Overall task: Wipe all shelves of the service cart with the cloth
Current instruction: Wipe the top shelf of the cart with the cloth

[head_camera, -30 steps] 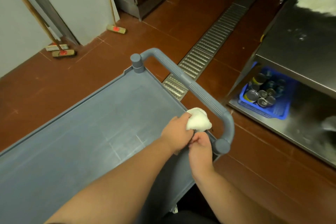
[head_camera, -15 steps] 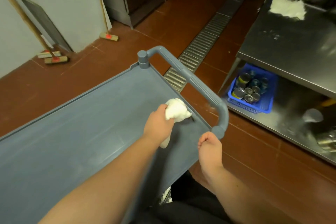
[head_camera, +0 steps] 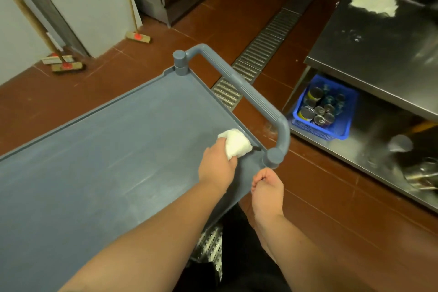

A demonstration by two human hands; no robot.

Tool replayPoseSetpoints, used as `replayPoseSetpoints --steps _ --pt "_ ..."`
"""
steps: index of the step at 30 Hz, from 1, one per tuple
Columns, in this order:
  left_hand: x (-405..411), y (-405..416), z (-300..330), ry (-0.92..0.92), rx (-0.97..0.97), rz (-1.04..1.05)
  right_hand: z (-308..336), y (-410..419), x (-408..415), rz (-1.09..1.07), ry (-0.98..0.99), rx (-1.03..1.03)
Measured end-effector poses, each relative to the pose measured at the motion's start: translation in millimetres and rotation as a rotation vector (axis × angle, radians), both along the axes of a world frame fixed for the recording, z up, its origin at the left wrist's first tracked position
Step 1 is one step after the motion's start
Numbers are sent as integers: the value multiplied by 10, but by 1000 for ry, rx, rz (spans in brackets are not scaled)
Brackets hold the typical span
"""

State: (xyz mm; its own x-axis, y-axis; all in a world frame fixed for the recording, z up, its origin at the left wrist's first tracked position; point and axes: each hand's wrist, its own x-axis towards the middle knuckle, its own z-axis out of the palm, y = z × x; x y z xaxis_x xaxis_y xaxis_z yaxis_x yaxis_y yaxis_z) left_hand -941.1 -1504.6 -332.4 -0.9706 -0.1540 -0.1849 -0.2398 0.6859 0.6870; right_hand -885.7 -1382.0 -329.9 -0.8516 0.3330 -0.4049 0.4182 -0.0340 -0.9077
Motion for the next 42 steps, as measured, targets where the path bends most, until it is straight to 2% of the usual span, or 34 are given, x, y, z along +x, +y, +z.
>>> replayPoseSetpoints --steps 4,6,14,20,24,29,35,38,42 --pt "-212 405 32 -62 137 -138 -83 142 -41 -9 -60 -40" --pt "-267 490 35 -113 158 -140 -99 213 -106 43 -79 -56" --pt "-139 449 77 -130 29 -201 -155 224 -191 208 -154 -5" --pt "8 134 101 -164 -85 -128 -34 256 -672 346 -173 48" --pt "210 -96 67 -186 -129 -26 -13 133 -750 422 -127 100" --pt "674 -516 11 -173 -164 122 -58 35 -680 402 -85 168" --pt "1383 -1143 -29 -178 -320 444 -47 -162 -626 388 11 277" --pt "1751 -1490 -54 -214 -325 602 -45 -341 -480 409 33 356" --pt "2381 -1999 -79 -244 -305 803 -61 -710 -38 518 172 425"
